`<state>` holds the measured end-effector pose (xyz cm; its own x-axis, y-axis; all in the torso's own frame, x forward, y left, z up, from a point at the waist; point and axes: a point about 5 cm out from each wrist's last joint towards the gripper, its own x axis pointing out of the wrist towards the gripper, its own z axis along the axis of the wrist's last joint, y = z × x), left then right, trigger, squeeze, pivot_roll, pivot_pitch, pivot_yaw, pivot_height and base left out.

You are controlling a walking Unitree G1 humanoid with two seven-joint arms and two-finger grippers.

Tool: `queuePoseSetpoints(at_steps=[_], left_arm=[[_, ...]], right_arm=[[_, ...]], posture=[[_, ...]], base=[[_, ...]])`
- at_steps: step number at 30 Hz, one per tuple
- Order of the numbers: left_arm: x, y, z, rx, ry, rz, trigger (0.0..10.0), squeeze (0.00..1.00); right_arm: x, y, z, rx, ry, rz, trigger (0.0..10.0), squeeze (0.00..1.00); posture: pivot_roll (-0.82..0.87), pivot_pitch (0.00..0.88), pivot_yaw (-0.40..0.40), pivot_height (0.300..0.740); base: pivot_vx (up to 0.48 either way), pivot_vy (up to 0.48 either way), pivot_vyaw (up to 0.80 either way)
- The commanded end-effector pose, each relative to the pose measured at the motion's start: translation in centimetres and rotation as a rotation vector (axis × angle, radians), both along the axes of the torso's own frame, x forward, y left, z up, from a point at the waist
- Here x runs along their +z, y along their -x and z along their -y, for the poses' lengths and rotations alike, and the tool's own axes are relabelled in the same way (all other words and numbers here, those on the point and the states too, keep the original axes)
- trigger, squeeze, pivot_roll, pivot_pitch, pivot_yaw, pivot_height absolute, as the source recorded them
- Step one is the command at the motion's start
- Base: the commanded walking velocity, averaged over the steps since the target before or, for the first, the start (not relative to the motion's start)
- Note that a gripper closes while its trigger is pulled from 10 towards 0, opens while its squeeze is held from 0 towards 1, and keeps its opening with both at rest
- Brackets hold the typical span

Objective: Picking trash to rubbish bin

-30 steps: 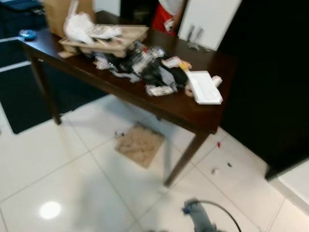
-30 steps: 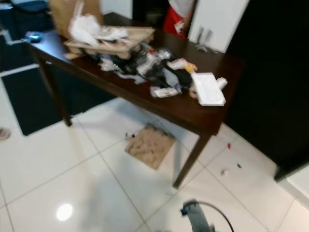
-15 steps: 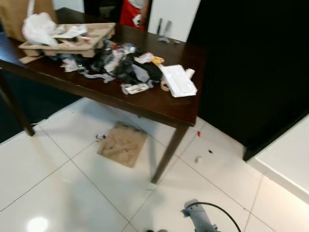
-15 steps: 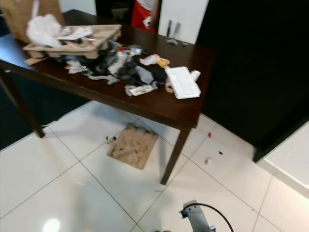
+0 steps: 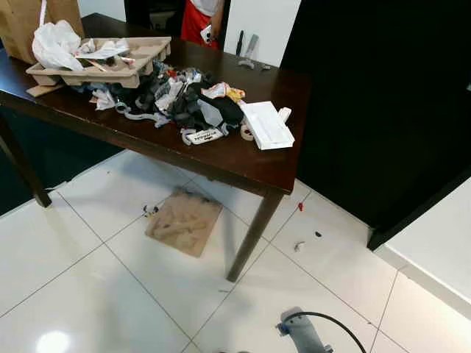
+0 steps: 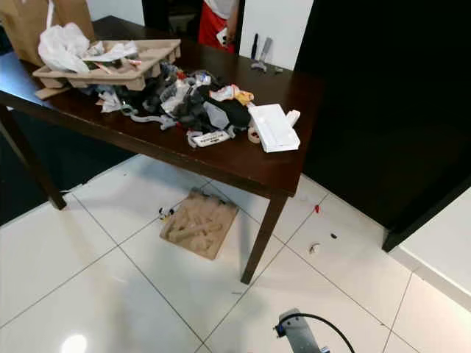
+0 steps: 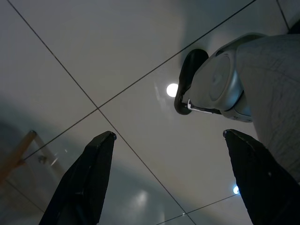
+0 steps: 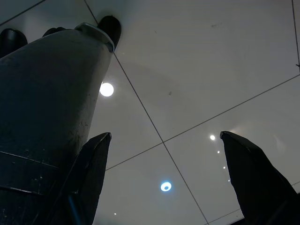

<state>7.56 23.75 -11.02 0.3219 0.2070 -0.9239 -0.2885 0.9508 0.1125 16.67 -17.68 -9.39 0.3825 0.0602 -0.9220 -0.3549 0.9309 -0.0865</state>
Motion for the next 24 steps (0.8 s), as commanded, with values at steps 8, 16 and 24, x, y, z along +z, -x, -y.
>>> queuePoseSetpoints(at_steps=[8,16,24], left_arm=[[-0.11,0.53,-0.04,0.015,0.016,-0.018,10.0,0.00],[-0.06,0.15,-0.01,0.016,0.029,-0.013,10.0,0.00],[0.02,-0.24,-0.02,0.024,0.032,-0.001,10.0,0.00]], right_arm=[[-0.48,1.17,-0.06,0.000,-0.002,-0.038,10.0,0.00],[-0.44,1.03,-0.16,0.006,-0.002,-0.036,10.0,0.00],[-0.29,0.61,-0.35,0.012,-0.005,-0.026,10.0,0.00]], posture=[[0.27,0.118,-0.101,0.740],[0.27,0.111,-0.102,0.740],[0.27,0.103,-0.100,0.740]], base=[[0.000,0.000,0.00],[0.000,0.000,0.00],[0.000,0.000,0.00]])
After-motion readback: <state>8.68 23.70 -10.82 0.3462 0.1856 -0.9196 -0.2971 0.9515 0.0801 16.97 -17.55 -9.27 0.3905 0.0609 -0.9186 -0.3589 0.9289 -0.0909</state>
